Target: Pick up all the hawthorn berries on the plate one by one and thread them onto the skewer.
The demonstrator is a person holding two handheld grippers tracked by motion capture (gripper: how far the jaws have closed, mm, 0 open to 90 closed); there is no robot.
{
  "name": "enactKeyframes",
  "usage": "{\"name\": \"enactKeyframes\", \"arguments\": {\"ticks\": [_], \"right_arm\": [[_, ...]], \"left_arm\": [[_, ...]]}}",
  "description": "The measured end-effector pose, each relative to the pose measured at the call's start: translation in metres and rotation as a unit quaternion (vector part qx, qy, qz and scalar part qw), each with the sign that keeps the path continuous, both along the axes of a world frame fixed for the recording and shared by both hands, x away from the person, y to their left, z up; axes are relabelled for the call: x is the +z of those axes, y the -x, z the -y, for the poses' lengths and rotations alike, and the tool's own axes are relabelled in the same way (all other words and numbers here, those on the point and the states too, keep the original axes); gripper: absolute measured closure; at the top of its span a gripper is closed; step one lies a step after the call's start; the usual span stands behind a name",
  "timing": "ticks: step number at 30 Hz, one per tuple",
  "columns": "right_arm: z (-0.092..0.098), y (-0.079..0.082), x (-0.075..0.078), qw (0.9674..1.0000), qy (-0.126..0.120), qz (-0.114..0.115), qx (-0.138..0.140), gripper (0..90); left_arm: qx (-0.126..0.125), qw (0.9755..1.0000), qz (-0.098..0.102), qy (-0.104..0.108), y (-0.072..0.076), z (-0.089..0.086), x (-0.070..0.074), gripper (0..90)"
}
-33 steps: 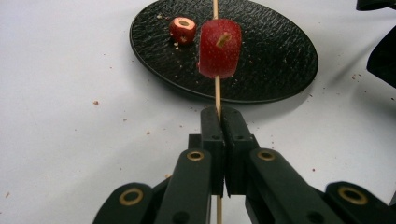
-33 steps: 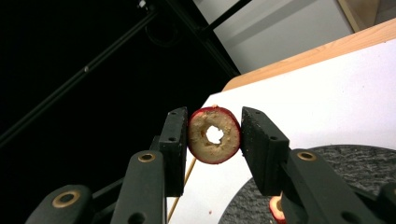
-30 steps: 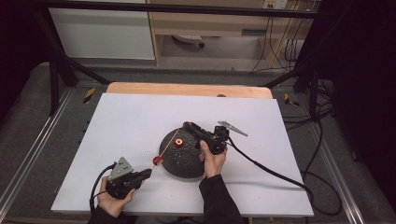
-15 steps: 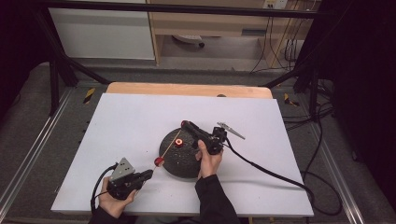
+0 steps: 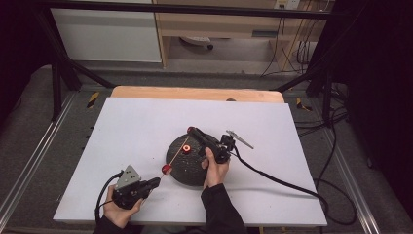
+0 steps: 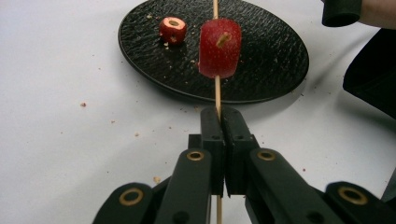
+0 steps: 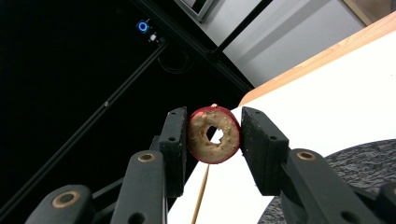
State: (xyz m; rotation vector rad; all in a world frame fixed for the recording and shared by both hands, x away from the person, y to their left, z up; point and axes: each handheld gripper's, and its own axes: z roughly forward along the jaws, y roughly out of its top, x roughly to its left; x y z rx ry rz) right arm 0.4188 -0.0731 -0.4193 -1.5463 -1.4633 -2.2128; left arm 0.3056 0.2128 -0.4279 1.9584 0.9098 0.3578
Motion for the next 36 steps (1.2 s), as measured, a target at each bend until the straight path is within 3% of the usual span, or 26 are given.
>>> {"name": "enactKeyframes", "arguments": {"ticks": [22, 36], "right_arm": [[-0.0011, -0.0003, -0.0019, 1.0000, -0.009, -0.004, -0.002, 62.8], [-0.0080, 0.0052, -0.0092, 0.9998, -0.016, -0.007, 0.003, 62.9]], "left_arm": [[0.000, 1.0000, 0.000, 0.003, 0.0004, 0.0012, -0.0003, 88.3], [0.022, 0.9993, -0.014, 0.028, 0.0007, 0.0082, -0.0008, 88.4]]}}
